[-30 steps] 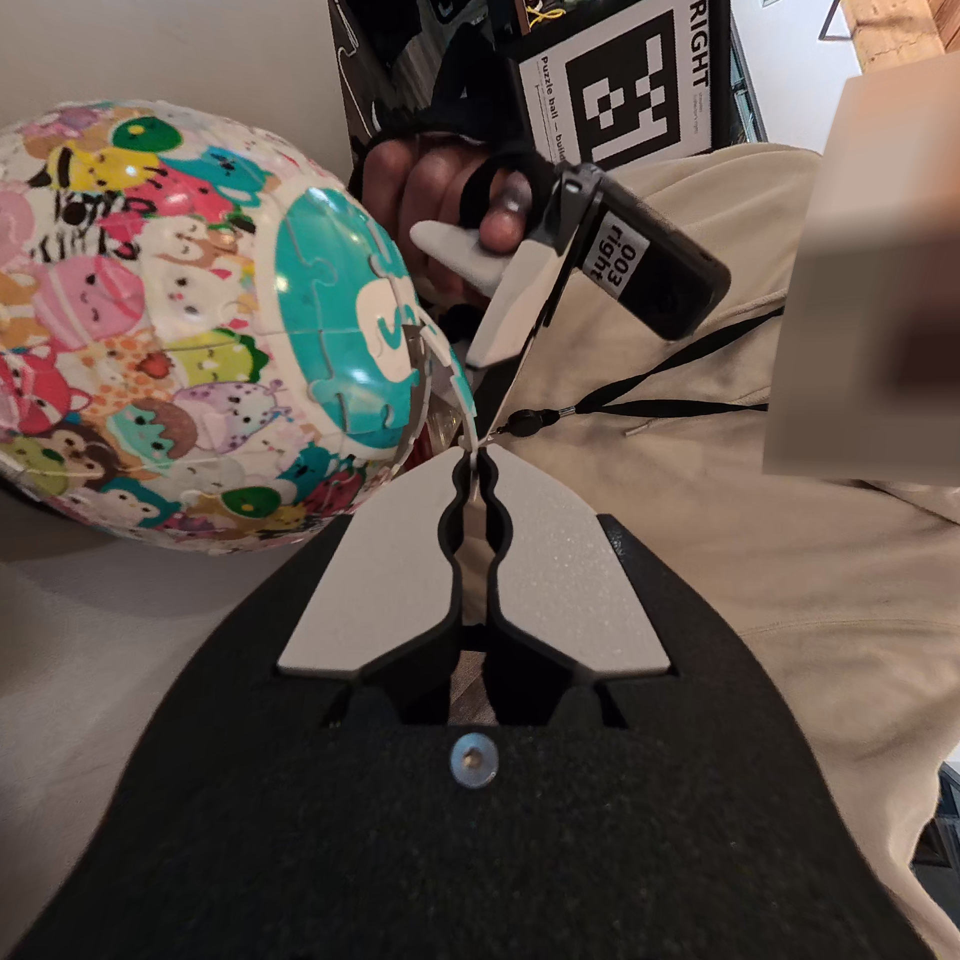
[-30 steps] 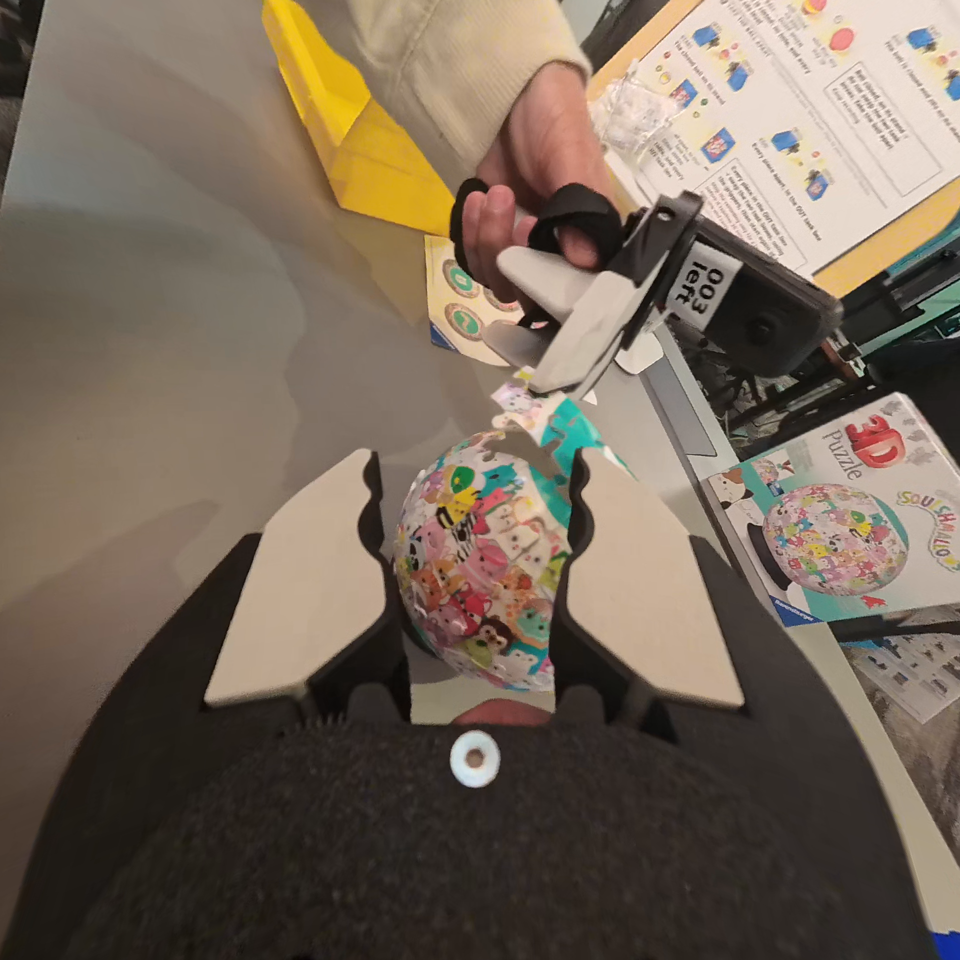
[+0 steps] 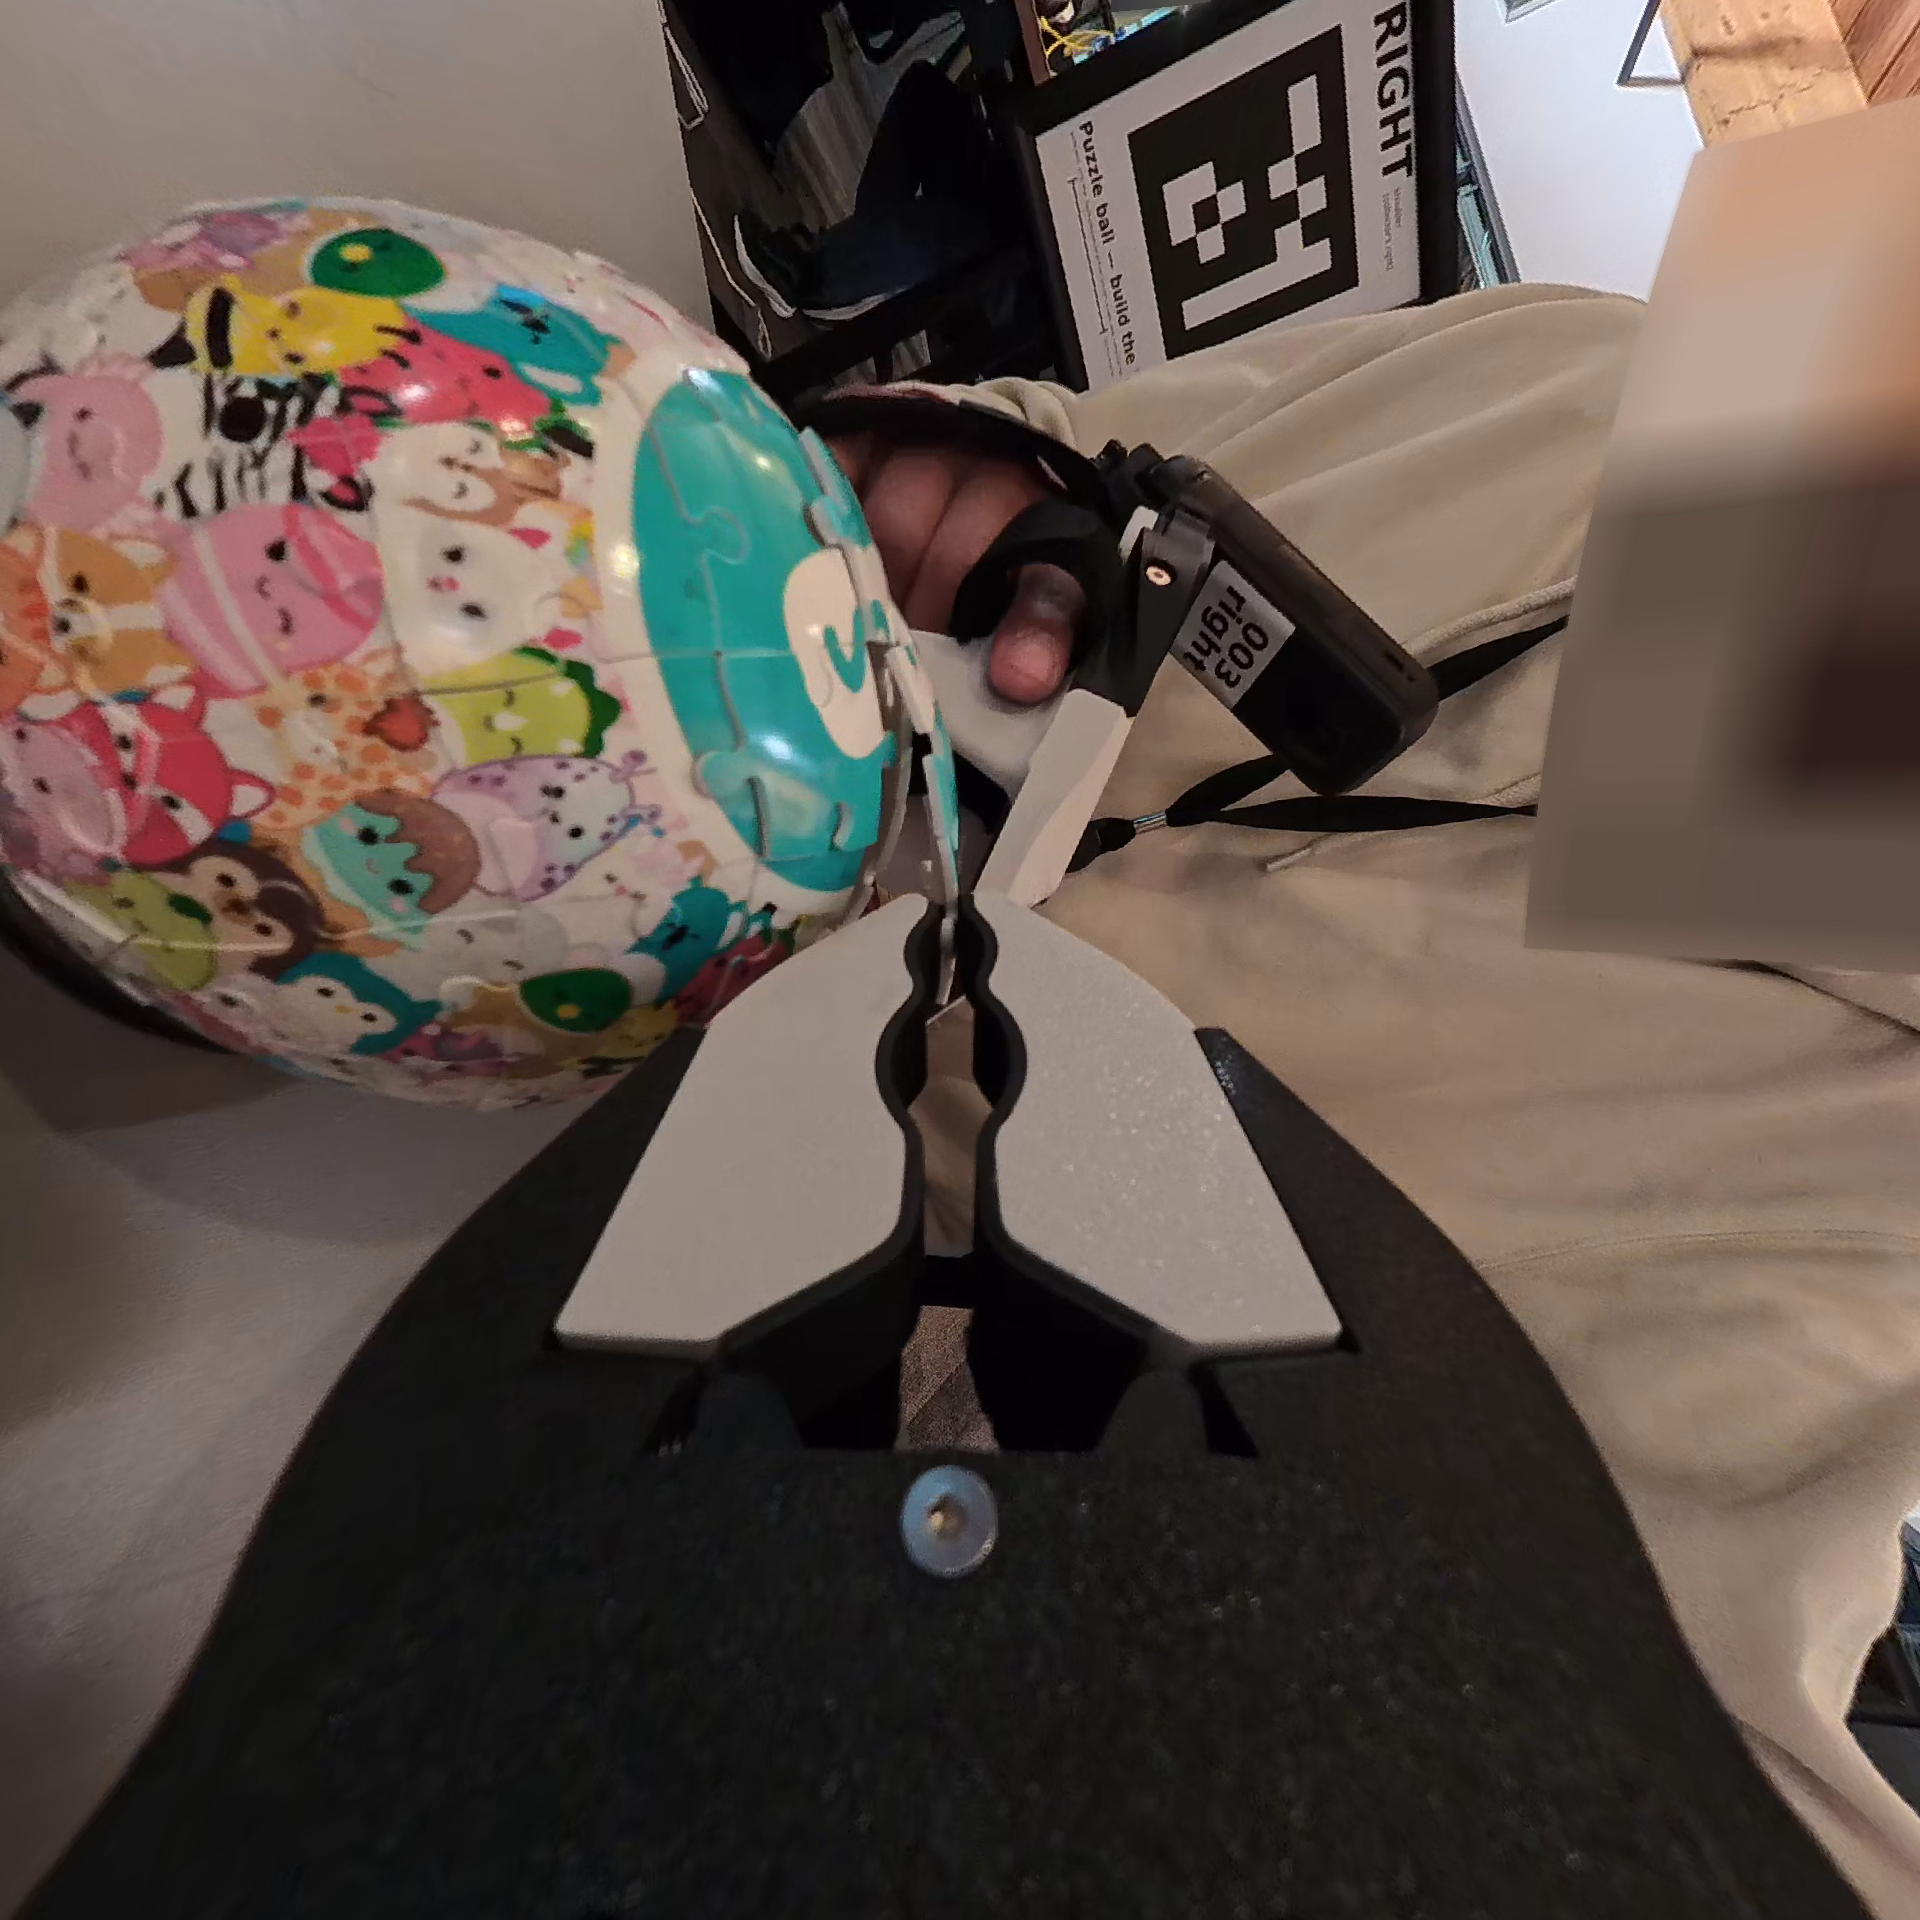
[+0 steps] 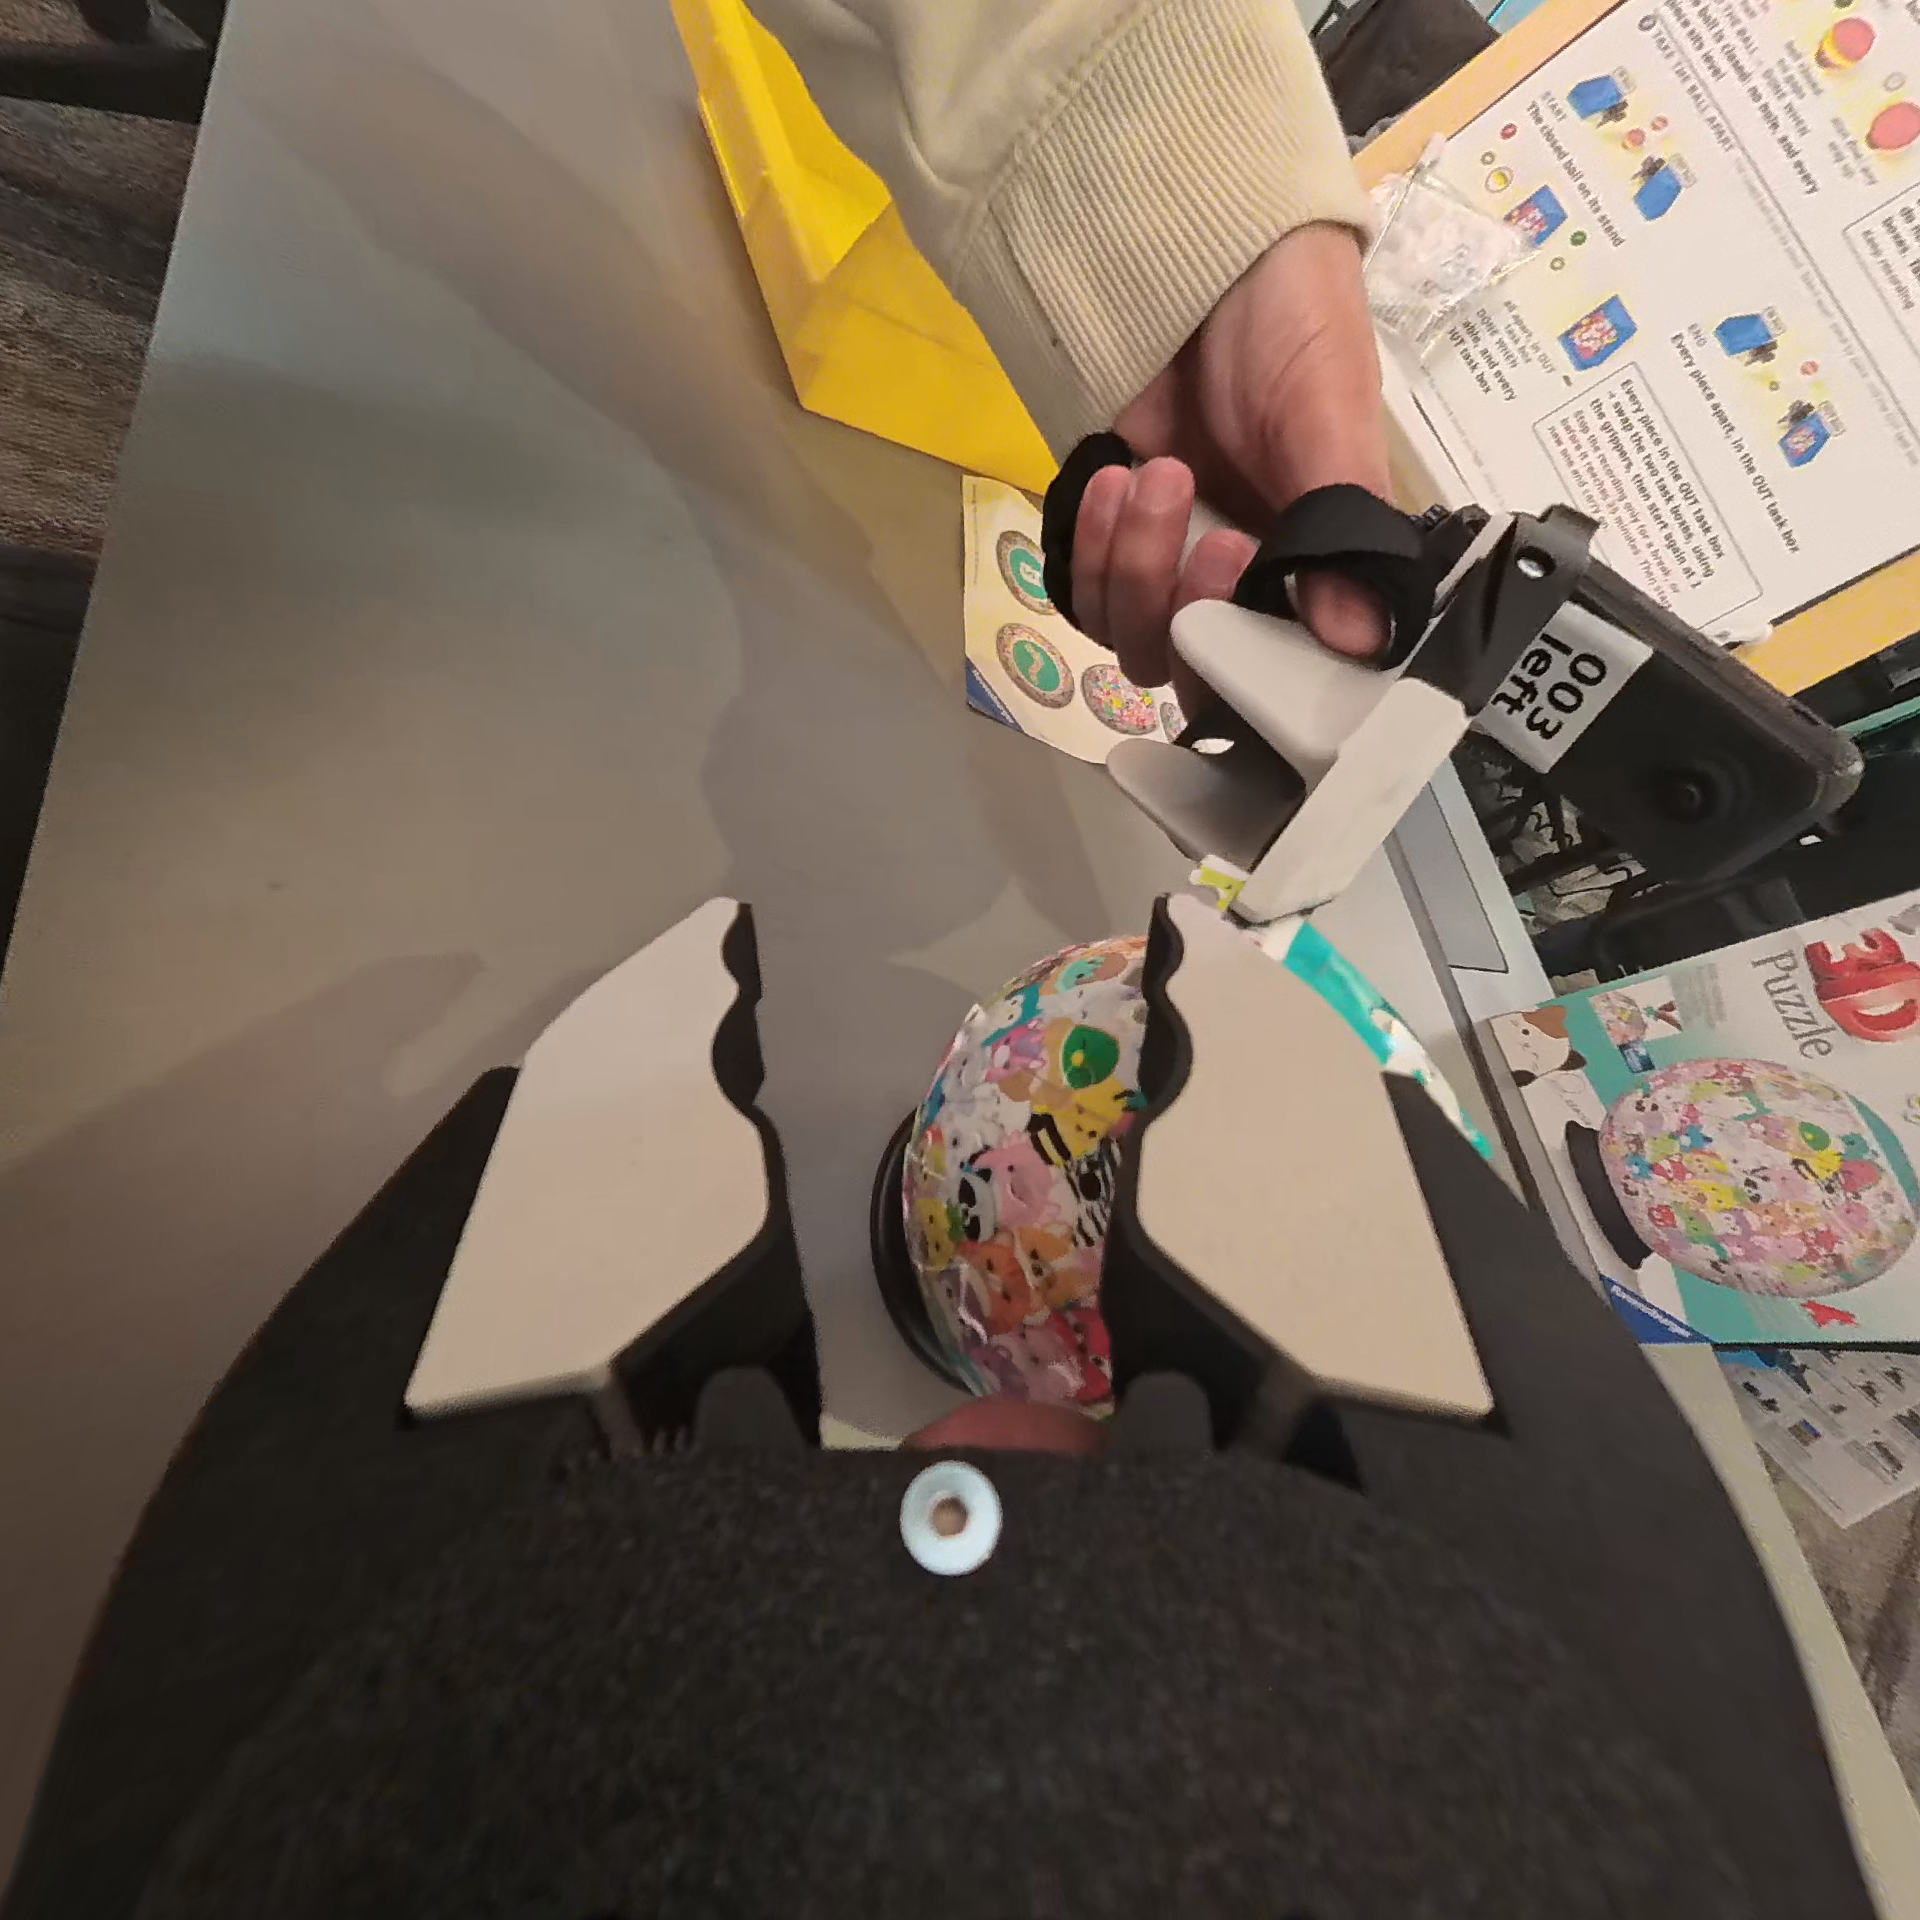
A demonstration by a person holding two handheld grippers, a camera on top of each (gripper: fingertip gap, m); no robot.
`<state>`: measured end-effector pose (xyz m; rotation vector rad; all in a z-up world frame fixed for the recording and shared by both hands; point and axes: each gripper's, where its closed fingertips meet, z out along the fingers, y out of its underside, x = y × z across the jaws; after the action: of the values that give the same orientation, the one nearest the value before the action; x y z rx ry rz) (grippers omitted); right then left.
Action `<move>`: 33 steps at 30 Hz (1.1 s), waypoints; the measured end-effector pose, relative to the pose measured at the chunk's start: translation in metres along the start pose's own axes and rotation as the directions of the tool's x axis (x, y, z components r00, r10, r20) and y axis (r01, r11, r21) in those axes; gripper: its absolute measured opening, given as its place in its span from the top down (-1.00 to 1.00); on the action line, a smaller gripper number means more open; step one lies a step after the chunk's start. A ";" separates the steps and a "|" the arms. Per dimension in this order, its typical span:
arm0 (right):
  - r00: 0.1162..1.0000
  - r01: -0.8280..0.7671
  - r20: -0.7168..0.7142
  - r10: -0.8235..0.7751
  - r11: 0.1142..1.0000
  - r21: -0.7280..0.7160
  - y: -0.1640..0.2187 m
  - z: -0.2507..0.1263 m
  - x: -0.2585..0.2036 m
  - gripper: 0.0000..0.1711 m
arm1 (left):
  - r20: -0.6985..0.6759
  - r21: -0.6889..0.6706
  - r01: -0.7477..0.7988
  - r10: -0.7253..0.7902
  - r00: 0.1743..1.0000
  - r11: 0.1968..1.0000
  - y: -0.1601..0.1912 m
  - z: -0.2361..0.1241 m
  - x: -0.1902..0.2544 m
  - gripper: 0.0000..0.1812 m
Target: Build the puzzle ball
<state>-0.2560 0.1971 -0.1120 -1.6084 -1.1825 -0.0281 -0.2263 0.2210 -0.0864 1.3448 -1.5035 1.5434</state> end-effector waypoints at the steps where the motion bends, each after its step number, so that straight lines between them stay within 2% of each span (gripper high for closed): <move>1: 1.000 -0.005 -0.004 0.005 1.000 0.001 0.000 0.001 0.001 0.16 | 0.000 0.001 0.000 0.000 1.000 1.000 0.000 0.000 0.000 0.98; 20: 1.000 0.002 -0.012 -0.003 1.000 -0.006 -0.001 0.004 -0.001 0.14 | 0.016 -0.008 -0.014 0.014 1.000 1.000 0.002 0.002 0.000 0.98; 24: 1.000 0.007 0.000 -0.007 0.999 0.037 -0.009 -0.002 -0.004 0.15 | 0.014 -0.008 -0.028 0.028 1.000 1.000 0.006 0.002 0.003 0.98; 29: 0.992 -0.121 0.041 0.117 0.983 0.138 -0.019 -0.019 0.004 0.17 | 0.029 -0.006 -0.028 0.028 0.999 1.000 0.016 -0.002 0.005 0.98; 33: 0.980 -0.198 0.023 0.196 0.971 0.132 -0.008 -0.035 0.027 0.23 | 0.054 0.064 -0.049 0.045 0.998 0.997 0.027 -0.013 0.008 0.98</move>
<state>-0.2292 0.1878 -0.0771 -1.6013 -1.0059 0.1836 -0.2564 0.2263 -0.0867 1.4059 -1.5388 1.6108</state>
